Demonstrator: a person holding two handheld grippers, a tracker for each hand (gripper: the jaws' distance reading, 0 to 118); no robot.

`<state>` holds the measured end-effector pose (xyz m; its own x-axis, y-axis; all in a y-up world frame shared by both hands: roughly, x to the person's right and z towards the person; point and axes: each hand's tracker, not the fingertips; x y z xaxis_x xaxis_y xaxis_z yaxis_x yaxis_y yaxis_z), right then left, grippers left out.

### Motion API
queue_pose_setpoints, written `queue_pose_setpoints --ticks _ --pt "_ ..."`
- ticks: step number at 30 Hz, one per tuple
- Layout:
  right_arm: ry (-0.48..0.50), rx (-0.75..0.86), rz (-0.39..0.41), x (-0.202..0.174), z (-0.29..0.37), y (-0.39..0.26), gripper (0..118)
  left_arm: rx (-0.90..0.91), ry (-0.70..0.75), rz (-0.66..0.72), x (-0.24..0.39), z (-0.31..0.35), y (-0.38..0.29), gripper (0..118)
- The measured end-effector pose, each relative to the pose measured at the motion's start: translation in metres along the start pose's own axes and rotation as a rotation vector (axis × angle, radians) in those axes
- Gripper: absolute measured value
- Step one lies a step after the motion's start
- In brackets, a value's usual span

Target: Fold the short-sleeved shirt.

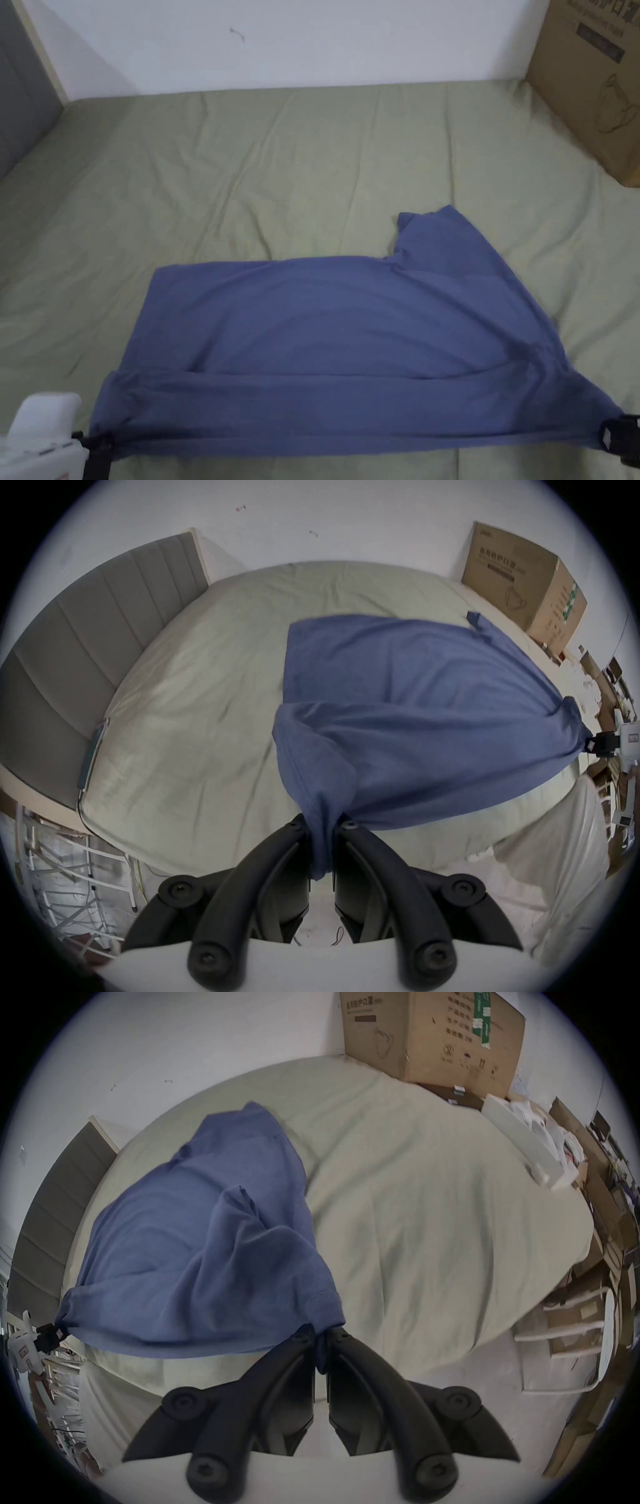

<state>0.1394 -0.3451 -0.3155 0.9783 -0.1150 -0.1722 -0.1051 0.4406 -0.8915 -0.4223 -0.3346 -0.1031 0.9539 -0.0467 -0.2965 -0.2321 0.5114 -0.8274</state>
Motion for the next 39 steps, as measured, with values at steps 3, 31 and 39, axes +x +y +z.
queue_pose_setpoints --ticks 3,31,39 --pt "0.011 -0.018 -0.015 0.0 -0.008 -0.017 6 -0.015 -0.001 0.003 0.003 -0.011 -0.014 11" --pt "0.073 0.1 0.085 -0.066 -0.011 0.051 0 0.109 -0.05 0.179 0.021 -0.009 0.043 0" --pt "0.035 0.129 0.108 -0.073 -0.077 0.187 78 0.106 -0.045 0.16 0.022 -0.039 0.08 0"
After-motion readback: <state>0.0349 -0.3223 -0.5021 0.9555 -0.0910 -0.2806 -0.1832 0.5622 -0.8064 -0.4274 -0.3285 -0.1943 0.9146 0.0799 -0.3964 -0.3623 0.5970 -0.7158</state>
